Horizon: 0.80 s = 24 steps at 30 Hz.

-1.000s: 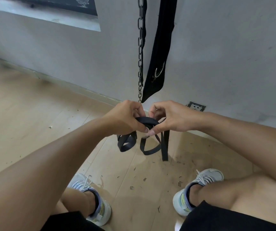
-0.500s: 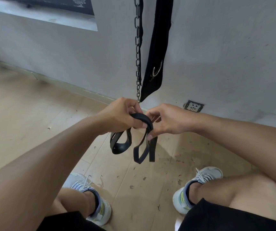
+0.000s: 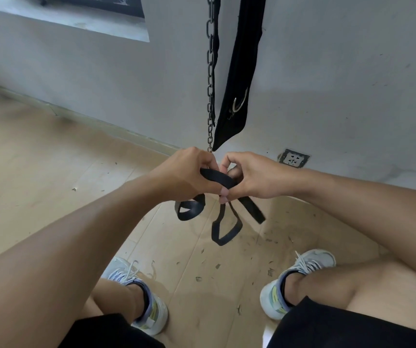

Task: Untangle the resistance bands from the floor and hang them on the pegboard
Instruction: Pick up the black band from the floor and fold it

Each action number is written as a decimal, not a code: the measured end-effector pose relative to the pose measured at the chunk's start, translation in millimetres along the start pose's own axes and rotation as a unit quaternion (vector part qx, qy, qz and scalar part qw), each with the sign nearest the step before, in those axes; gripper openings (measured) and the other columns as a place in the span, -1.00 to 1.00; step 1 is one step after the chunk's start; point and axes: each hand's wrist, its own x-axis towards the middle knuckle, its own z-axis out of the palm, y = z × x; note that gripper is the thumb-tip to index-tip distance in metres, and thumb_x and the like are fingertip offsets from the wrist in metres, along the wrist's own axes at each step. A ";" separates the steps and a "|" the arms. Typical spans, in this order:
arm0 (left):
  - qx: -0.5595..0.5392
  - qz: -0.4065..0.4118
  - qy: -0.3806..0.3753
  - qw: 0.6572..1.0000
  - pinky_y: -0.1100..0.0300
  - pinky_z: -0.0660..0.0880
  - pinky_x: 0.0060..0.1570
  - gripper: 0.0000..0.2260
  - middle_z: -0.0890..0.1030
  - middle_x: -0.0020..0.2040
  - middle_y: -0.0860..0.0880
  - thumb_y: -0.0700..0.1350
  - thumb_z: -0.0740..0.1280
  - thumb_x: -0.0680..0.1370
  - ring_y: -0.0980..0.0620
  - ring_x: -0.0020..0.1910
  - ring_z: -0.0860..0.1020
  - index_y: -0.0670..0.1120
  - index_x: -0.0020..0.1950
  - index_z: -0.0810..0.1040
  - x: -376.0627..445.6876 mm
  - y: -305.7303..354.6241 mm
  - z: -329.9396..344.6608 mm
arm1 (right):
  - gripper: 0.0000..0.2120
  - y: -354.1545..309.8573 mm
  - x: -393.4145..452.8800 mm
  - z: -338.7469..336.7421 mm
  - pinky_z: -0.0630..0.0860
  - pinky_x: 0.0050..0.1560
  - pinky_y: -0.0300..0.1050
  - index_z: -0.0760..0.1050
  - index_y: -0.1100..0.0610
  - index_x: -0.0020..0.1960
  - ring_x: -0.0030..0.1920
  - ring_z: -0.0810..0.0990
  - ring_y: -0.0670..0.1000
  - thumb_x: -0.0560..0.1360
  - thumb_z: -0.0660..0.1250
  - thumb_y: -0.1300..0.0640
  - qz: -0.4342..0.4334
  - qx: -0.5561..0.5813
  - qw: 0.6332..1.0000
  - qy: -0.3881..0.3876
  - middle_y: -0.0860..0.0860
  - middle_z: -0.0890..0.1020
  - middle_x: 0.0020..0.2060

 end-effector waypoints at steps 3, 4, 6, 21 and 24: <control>0.002 0.004 -0.010 1.000 0.23 0.36 -0.32 -0.70 0.59 -0.28 0.03 0.14 0.62 0.33 0.06 -0.30 0.48 0.01 -0.15 0.63 -0.5 -1.9 -3.5 | -0.67 3.8 -0.2 -3.2 0.56 0.11 -0.12 0.51 0.10 0.11 -0.03 0.77 -0.07 0.46 0.59 0.17 -0.010 0.024 1.000 -0.005 -0.07 0.79 -0.09; 0.001 0.005 -0.014 1.000 0.23 0.33 -0.33 -0.69 0.57 -0.31 0.04 0.16 0.62 0.32 0.07 -0.33 0.46 0.01 -0.15 0.63 -0.7 -2.4 -4.1 | -0.69 5.0 -0.6 -4.3 0.58 0.13 -0.11 0.54 0.09 0.10 -0.02 0.77 -0.06 0.45 0.60 0.17 -0.012 0.029 1.000 -0.002 -0.07 0.79 -0.08; 0.003 0.002 -0.021 1.000 0.24 0.31 -0.35 -0.67 0.55 -0.34 0.06 0.19 0.61 0.30 0.08 -0.36 0.43 0.02 -0.14 0.63 -0.4 -4.1 -4.9 | -0.70 7.3 -0.6 -5.5 0.60 0.18 -0.09 0.57 0.11 0.10 0.00 0.76 -0.03 0.45 0.60 0.19 -0.015 0.037 0.999 0.000 -0.06 0.79 -0.05; 0.072 0.032 0.030 0.996 0.23 0.34 -0.41 -0.73 0.59 -0.35 0.06 0.12 0.60 0.37 0.09 -0.40 0.49 0.02 -0.19 0.58 -1.0 -8.6 -6.9 | -0.56 7.8 4.7 -1.5 0.59 0.20 -0.02 0.51 0.00 0.13 -0.02 0.74 -0.05 0.38 0.65 0.15 -0.025 0.009 0.999 0.023 -0.06 0.78 -0.08; 0.058 0.040 0.037 0.997 0.17 0.45 -0.39 -0.75 0.63 -0.32 0.06 0.08 0.58 0.40 0.04 -0.36 0.57 0.03 -0.15 0.56 0.2 -6.7 -8.5 | -0.66 15.7 9.6 0.1 0.62 0.13 -0.08 0.57 -0.03 0.08 0.01 0.73 -0.05 0.42 0.62 0.16 -0.027 -0.006 0.999 0.024 -0.04 0.76 -0.05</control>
